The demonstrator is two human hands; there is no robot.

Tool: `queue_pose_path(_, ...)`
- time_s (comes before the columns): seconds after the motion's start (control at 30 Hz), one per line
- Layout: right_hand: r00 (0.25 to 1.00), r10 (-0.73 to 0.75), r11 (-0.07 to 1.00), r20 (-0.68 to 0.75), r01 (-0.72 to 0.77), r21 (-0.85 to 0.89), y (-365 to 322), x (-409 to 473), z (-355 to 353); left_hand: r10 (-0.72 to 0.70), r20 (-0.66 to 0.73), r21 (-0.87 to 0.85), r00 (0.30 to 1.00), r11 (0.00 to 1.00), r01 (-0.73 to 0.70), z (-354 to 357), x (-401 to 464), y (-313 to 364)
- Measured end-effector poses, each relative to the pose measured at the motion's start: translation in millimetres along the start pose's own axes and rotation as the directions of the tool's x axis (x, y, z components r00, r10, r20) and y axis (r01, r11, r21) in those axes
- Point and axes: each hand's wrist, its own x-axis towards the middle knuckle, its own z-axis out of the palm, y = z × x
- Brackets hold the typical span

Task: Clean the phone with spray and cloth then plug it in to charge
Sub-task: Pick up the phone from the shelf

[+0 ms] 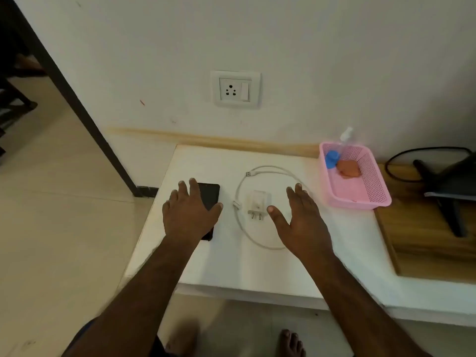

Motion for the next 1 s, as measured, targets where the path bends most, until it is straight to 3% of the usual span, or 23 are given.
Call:
queue_pose_path(0.13, 1.000, -0.014, 1.000, -0.016, 0.014, -0.021, 5, 23, 8, -0.116, 0.170, 0.021, 0.979, 0.993, 0.114, 13, 15, -5)
queue_pose_path(0.2, 0.999, -0.014, 1.000, -0.035, 0.013, -0.026, 8, 32, 15, -0.147, 0.191, 0.029, 0.970, 0.989, 0.144, 18, 18, -5)
queue_pose_path(0.53, 0.993, -0.046, 0.997, -0.109, 0.038, -0.074, 16, 89, 26, -0.221, 0.127, 0.075, 0.967, 0.974, 0.213, 29, 27, -8)
queue_pose_path(0.73, 0.996, -0.064, 0.990, -0.067, 0.055, -0.128, 15, 118, 27, -0.214, 0.122, 0.025, 0.969, 0.977, 0.213, 31, 27, -6)
queue_pose_path(1.0, 1.000, 0.025, 0.969, 0.006, -0.022, -0.245, 9, 161, 20, -0.212, 0.092, -0.005, 0.973, 0.977, 0.213, 32, 28, -6)
